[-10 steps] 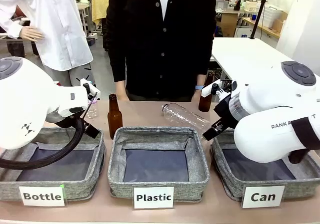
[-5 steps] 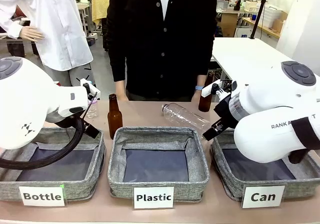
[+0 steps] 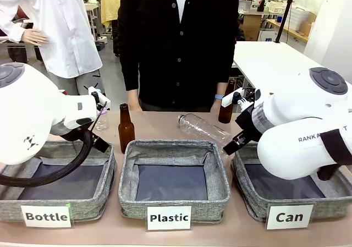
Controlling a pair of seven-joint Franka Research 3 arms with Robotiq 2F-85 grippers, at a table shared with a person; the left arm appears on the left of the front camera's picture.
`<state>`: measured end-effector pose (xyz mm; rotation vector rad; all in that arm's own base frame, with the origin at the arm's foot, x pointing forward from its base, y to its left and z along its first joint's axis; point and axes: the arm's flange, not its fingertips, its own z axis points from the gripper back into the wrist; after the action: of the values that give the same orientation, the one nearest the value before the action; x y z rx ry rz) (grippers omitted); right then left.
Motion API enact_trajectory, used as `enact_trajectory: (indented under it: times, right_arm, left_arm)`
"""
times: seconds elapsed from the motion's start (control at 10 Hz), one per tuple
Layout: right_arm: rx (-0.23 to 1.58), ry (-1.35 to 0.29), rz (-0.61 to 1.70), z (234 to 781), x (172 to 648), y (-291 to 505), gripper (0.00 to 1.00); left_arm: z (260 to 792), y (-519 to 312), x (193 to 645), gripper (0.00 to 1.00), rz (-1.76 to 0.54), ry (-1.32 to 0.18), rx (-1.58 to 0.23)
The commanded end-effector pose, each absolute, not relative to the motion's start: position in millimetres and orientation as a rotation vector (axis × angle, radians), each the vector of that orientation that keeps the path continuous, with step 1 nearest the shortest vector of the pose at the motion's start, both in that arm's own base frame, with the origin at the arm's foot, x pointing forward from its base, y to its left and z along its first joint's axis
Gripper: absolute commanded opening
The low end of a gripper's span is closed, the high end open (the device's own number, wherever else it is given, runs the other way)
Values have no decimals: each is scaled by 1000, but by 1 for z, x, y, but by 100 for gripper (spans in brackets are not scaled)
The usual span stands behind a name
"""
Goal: Sort the can waste into the basket.
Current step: Pick up the can waste from the table and place it in the right Fabric basket.
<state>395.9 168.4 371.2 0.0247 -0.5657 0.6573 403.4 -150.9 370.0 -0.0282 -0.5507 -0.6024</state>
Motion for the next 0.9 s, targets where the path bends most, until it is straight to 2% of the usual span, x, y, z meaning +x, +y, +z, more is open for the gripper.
enact_trajectory:
  times: [0.0,0.1,0.2,0.3,0.5,0.6,0.8]
  right_arm:
    - [64,-534,604,390,392,162,100]
    - [109,-462,460,419,385,152,100]
    - [260,-435,329,452,373,139,100]
    - [408,-316,238,482,356,123,100]
    - [695,-270,247,510,326,70,100]
    - [826,-305,200,515,313,32,100]
    - [1078,-448,2,502,287,-58,100]
  left_arm:
    - [387,-147,394,100,-596,-478,-145]
    - [416,-144,377,100,-519,-443,-273]
    - [445,-140,356,100,-494,-382,-384]
    - [467,-127,333,100,-520,-373,-572]
    - [481,-72,314,100,-511,-424,-684]
    - [488,-27,308,100,-457,-458,-763]
    - [476,77,297,100,-157,-605,-906]
